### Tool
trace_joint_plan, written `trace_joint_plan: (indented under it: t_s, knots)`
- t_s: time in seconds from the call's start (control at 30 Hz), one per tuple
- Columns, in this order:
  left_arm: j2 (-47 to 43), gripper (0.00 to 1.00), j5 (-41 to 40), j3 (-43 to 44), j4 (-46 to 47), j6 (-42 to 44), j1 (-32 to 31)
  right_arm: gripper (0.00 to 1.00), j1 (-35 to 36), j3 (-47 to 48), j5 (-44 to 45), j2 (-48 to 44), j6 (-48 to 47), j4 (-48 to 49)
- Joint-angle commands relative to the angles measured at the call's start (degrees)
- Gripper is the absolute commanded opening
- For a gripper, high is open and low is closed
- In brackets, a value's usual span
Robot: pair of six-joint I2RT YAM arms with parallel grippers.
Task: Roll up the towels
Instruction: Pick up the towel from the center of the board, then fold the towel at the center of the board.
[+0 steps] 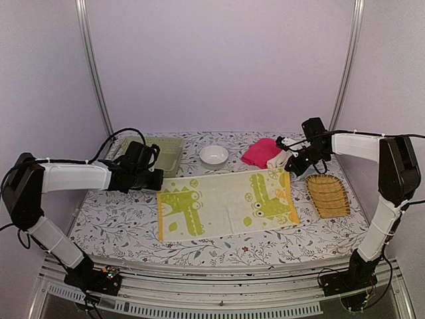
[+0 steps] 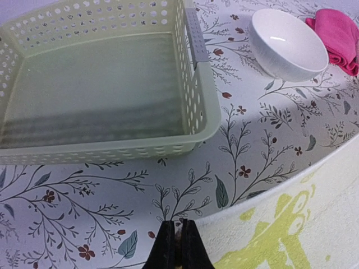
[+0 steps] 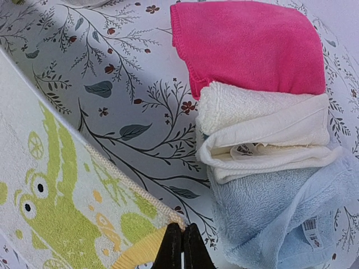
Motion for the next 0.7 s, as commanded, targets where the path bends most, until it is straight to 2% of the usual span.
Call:
trace_joint_plan:
  t_s: [0.0,0.37,0.67]
  knots:
    - [-5.0,0.0,-0.3,-2.8,1.6,-0.7,-0.1,0.03,-0.5,-3.1,-2.2,-4.7,-0.7,3.1]
    - [-12.1,0.0,6.2,-9.2,0.5,-1.0,-0.8,0.02,-0.5,-12.0,-7.8,-12.5,-1.8,3.8]
    - [-14.2,0.0,13.9,-11.9,-0.4,-1.9,-1.8,0.02,-0.5,-17.3,-6.2,-16.2,-4.7,3.5]
